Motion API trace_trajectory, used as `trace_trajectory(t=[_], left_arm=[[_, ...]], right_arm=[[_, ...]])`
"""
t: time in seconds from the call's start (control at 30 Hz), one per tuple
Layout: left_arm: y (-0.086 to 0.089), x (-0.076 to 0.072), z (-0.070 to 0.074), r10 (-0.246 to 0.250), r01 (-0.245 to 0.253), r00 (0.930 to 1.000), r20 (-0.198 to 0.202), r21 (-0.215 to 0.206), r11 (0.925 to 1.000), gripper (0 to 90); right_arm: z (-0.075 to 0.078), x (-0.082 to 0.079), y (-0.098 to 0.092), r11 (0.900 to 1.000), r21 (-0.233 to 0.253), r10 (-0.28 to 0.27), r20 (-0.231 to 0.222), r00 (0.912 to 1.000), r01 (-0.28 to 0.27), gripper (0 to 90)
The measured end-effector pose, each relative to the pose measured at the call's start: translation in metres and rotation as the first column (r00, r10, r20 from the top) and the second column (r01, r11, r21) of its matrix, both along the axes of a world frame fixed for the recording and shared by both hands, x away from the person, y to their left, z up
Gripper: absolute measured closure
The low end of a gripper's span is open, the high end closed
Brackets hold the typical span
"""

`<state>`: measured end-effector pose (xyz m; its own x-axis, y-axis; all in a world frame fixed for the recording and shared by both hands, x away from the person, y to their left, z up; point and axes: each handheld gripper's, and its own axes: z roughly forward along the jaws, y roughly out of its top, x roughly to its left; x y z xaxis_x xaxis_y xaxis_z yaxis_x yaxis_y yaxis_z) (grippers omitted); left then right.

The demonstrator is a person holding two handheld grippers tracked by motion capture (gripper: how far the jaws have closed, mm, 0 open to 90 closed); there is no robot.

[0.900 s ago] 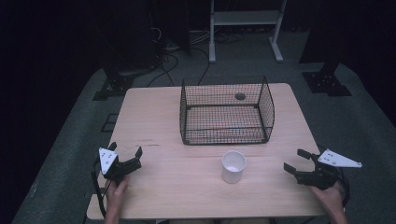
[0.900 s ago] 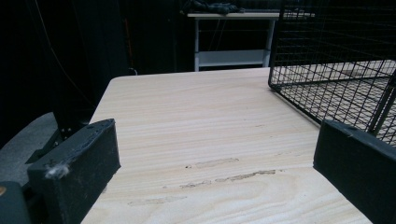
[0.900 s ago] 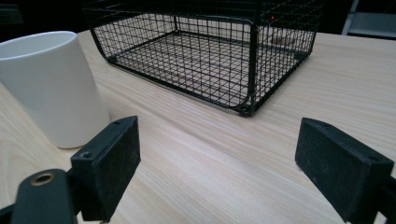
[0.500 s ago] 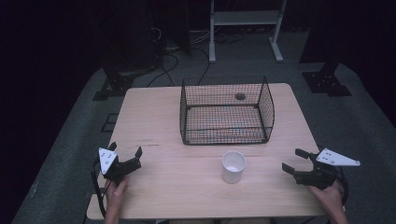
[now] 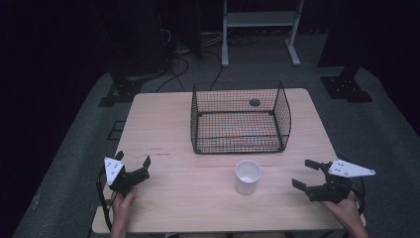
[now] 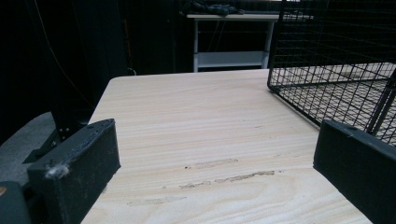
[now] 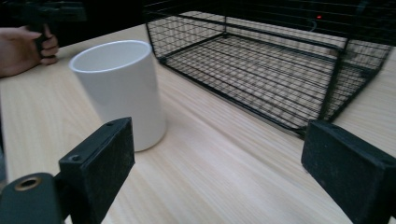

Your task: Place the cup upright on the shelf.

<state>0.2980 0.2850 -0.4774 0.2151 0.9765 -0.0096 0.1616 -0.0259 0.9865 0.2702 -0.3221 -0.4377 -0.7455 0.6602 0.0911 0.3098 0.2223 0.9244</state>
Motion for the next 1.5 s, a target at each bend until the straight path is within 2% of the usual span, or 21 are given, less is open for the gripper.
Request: trace_trajectory(t=[0.27,0.43,0.6,1.23,1.5], left_arm=[[0.0,0.0,0.0,-0.001,0.001,1.0,0.001,-0.002,1.0,0.0],[0.0,0.0,0.0,-0.001,0.001,1.0,0.001,-0.002,1.0,0.0],[0.0,0.0,0.0,-0.003,0.003,1.0,0.003,-0.004,1.0,0.0],[0.002,0.0,0.0,-0.004,0.004,1.0,0.002,-0.014,0.9999,0.0],[0.002,0.0,0.0,-0.005,0.005,1.0,0.004,-0.017,0.9999,0.0]], right_arm=[[0.008,0.001,0.016,0.998,-0.041,0.056,-0.003,0.9984,-0.056,7.8],[0.015,0.002,0.025,0.994,-0.036,0.103,-0.004,0.9947,-0.103,7.0],[0.015,0.004,0.031,0.991,-0.058,0.116,-0.017,0.9931,-0.117,7.0],[0.022,0.012,0.064,0.972,-0.087,0.217,-0.045,0.9752,-0.22,4.9],[0.024,0.014,0.083,0.961,-0.089,0.258,-0.048,0.9649,-0.261,2.9]])
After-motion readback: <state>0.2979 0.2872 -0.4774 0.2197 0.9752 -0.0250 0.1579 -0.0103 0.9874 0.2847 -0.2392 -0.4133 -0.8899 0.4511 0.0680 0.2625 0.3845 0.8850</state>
